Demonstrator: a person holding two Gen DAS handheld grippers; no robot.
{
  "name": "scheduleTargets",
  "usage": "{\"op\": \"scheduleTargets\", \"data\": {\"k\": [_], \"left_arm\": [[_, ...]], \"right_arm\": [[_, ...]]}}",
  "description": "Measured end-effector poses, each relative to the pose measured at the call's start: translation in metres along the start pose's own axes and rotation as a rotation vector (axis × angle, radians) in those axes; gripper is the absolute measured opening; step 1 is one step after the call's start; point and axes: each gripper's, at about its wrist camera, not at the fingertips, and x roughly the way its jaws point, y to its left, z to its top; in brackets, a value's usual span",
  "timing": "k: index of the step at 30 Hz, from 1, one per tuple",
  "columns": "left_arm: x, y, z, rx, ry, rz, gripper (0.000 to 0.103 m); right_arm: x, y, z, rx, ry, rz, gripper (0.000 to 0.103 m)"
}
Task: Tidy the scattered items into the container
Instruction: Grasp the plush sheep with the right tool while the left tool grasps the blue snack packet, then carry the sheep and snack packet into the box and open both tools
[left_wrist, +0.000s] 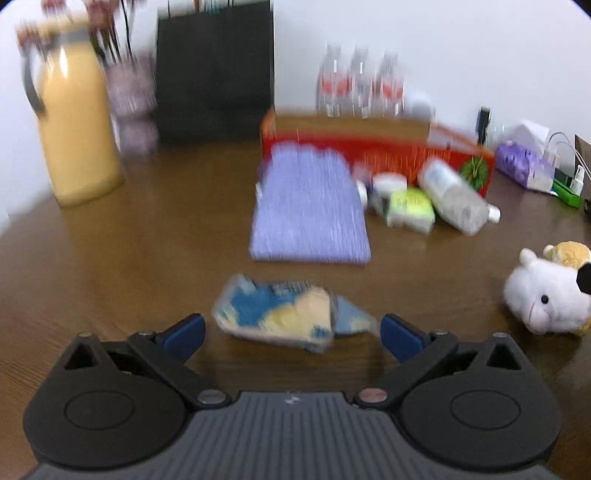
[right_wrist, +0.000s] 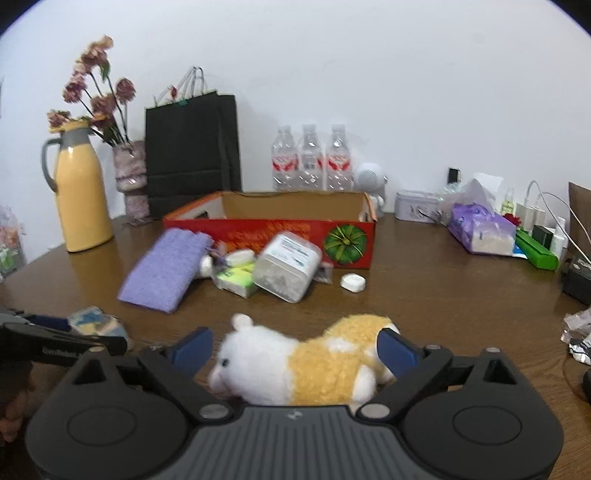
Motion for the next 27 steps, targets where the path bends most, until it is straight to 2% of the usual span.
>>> {"op": "scheduleTargets", "data": {"k": [3, 5, 7, 10, 11, 12, 14, 16, 17, 20, 21, 24, 26, 27], "left_arm": [[0.013, -0.001, 0.007, -0.01, 0.003, -0.009, 0.103], [0.017, -0.005, 0.008, 0.007, 0.0, -0.003, 0.099], [0.016, -0.006, 0.008, 0.017, -0.028, 0.025, 0.063], [0.01, -0.006, 0.006, 0.007, -0.043, 0.035, 0.058], [0.009, -0.006, 0.006, 0.006, -0.047, 0.036, 0.053], [0.007, -0.007, 0.006, 0.006, -0.051, 0.033, 0.042], [0.007, -0.011, 0.006, 0.008, -0.055, 0.04, 0.037], [0.006, -0.016, 0.007, 0.012, -0.057, 0.044, 0.028], [0.005, -0.017, 0.008, 0.012, -0.058, 0.043, 0.028], [0.006, -0.019, 0.009, 0.006, -0.058, 0.045, 0.025], [0.005, -0.019, 0.01, 0.0, -0.056, 0.046, 0.024], [0.002, -0.019, 0.011, -0.009, -0.056, 0.047, 0.023], [-0.003, -0.023, 0.011, 0.007, -0.073, 0.057, 0.023], [-0.006, -0.026, 0.012, 0.02, -0.081, 0.063, 0.023]], "right_arm": [[0.019, -0.004, -0.003, 0.013, 0.059, -0.051, 0.097], [0.028, -0.007, -0.003, 0.045, 0.072, -0.033, 0.1], [0.037, -0.008, -0.001, 0.054, 0.087, -0.016, 0.103], [0.049, -0.006, 0.002, 0.042, 0.097, 0.0, 0.103], [0.052, -0.006, 0.003, 0.041, 0.098, 0.005, 0.103], [0.056, -0.006, 0.004, 0.045, 0.1, 0.013, 0.103], [0.063, -0.009, 0.005, 0.06, 0.109, 0.041, 0.103], [0.07, -0.011, 0.003, 0.088, 0.162, 0.095, 0.103], [0.074, -0.011, 0.003, 0.102, 0.197, 0.12, 0.103], [0.075, -0.005, 0.001, 0.063, 0.178, 0.109, 0.103], [0.076, -0.006, 0.001, 0.068, 0.179, 0.113, 0.101], [0.076, -0.008, 0.002, 0.086, 0.157, 0.096, 0.07], [0.076, -0.009, 0.003, 0.078, 0.154, 0.07, 0.058], [0.075, -0.01, 0.003, 0.081, 0.151, 0.061, 0.049]]}}
